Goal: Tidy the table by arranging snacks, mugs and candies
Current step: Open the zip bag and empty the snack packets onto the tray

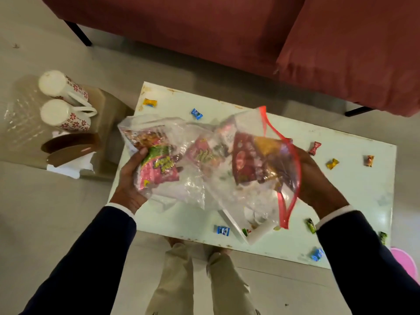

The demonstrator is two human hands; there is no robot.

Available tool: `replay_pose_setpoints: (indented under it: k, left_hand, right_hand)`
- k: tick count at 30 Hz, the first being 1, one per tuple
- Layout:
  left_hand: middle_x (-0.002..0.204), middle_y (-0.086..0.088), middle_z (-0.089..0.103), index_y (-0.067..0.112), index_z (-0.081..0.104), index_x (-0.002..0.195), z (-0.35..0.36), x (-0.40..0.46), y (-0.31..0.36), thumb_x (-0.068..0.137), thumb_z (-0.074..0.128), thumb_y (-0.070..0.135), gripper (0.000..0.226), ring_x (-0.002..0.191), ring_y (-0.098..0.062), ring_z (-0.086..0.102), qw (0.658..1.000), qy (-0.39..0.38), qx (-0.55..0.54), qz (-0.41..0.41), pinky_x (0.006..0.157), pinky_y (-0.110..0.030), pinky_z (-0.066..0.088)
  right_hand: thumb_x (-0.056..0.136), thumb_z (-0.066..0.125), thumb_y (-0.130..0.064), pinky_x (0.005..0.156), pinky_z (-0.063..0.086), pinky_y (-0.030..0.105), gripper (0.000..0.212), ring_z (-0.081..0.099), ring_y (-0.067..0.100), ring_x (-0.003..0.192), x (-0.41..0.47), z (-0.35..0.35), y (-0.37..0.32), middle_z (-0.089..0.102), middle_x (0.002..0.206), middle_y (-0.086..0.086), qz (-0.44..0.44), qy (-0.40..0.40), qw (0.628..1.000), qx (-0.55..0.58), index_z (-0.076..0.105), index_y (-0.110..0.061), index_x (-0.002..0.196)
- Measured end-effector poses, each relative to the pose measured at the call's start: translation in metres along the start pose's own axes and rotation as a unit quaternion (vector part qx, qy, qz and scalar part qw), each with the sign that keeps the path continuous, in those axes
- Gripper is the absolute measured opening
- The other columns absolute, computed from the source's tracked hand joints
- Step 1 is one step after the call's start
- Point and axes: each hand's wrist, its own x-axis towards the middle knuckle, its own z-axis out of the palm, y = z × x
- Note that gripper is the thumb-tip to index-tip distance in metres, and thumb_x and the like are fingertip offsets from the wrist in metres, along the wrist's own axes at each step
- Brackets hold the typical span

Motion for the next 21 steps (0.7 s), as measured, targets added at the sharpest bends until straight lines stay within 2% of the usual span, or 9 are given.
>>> replay_pose_setpoints:
  k: [3,6,8,10,12,14,16,19,21]
  left_hand:
    - [0.133,-0.016,0.06,0.011,0.048,0.143,-0.01,0.0,0.013,0.072,0.082,0.043,0.084,0.121,-0.038,0.061,0.999,0.009,-0.034,0.03,0.103,-0.063,0.045]
    - [0.137,-0.012,0.057,0.01,0.041,0.149,-0.014,-0.001,0.025,0.083,0.071,0.044,0.08,0.128,-0.035,0.056,0.996,0.025,-0.067,0.059,0.108,-0.061,0.042]
    - [0.144,-0.012,0.049,0.009,0.036,0.154,-0.013,-0.003,0.036,0.087,0.064,0.045,0.081,0.132,-0.036,0.051,0.992,0.06,-0.079,0.082,0.109,-0.06,0.04]
    - [0.141,-0.01,0.052,0.009,0.049,0.145,-0.011,-0.006,0.045,0.089,0.061,0.045,0.068,0.128,-0.034,0.055,0.987,0.076,-0.087,0.113,0.109,-0.059,0.039]
    - [0.124,-0.008,0.065,0.014,0.067,0.125,-0.01,-0.007,0.052,0.091,0.056,0.045,0.047,0.115,-0.03,0.065,0.979,0.092,-0.101,0.15,0.099,-0.053,0.05]
    - [0.113,-0.006,0.07,0.016,0.07,0.118,-0.015,-0.008,0.057,0.094,0.051,0.043,0.041,0.106,-0.027,0.07,0.972,0.102,-0.112,0.181,0.085,-0.046,0.058]
    - [0.119,-0.005,0.068,0.017,0.06,0.13,-0.017,-0.009,0.062,0.089,0.059,0.045,0.049,0.112,-0.027,0.066,0.969,0.102,-0.101,0.199,0.093,-0.046,0.055]
    - [0.127,-0.006,0.062,0.015,0.048,0.145,-0.023,-0.011,0.064,0.08,0.073,0.048,0.078,0.123,-0.031,0.057,0.971,0.091,-0.086,0.206,0.11,-0.049,0.042]
    - [0.127,-0.006,0.063,0.014,0.048,0.147,-0.024,-0.011,0.065,0.079,0.073,0.048,0.08,0.123,-0.031,0.057,0.972,0.097,-0.079,0.199,0.108,-0.05,0.043]
  right_hand:
    - [0.096,0.055,-0.003,0.104,0.05,0.051,0.037,0.06,0.039,0.122,0.015,-0.022,0.017,0.061,0.134,0.022,0.012,0.065,0.992,0.111,0.058,0.0,0.133]
    - [0.094,0.06,-0.007,0.113,0.039,0.054,0.048,0.051,0.04,0.132,0.026,-0.039,0.05,0.052,0.143,0.025,0.059,0.068,0.976,0.198,0.051,0.0,0.141]
    - [0.088,0.066,-0.008,0.107,0.046,0.049,0.054,0.06,0.038,0.119,0.031,-0.038,0.066,0.059,0.132,0.023,0.069,0.067,0.978,0.187,0.052,-0.001,0.14]
    - [0.078,0.074,-0.004,0.095,0.052,0.048,0.065,0.065,0.036,0.108,0.037,-0.031,0.079,0.064,0.124,0.02,0.087,0.075,0.982,0.153,0.052,-0.008,0.139]
    - [0.065,0.082,-0.002,0.089,0.05,0.047,0.071,0.064,0.036,0.104,0.044,-0.019,0.09,0.066,0.116,0.02,0.111,0.059,0.986,0.105,0.056,-0.009,0.13]
    - [0.065,0.08,0.003,0.079,0.055,0.043,0.06,0.067,0.033,0.095,0.05,-0.006,0.098,0.069,0.108,0.018,0.127,0.028,0.991,0.03,0.06,-0.005,0.121]
    - [0.066,0.076,0.008,0.072,0.059,0.036,0.051,0.071,0.024,0.086,0.059,0.005,0.104,0.073,0.099,0.011,0.12,0.009,0.989,-0.085,0.064,-0.005,0.115]
    - [0.07,0.073,0.01,0.063,0.053,0.026,0.028,0.062,0.002,0.063,0.076,0.017,0.116,0.069,0.068,-0.005,0.098,0.025,0.963,-0.249,0.071,-0.013,0.086]
    - [0.067,0.071,0.0,0.068,0.056,0.035,0.015,0.061,0.008,0.065,0.088,0.026,0.121,0.068,0.065,0.002,0.092,0.045,0.944,-0.314,0.071,-0.011,0.078]
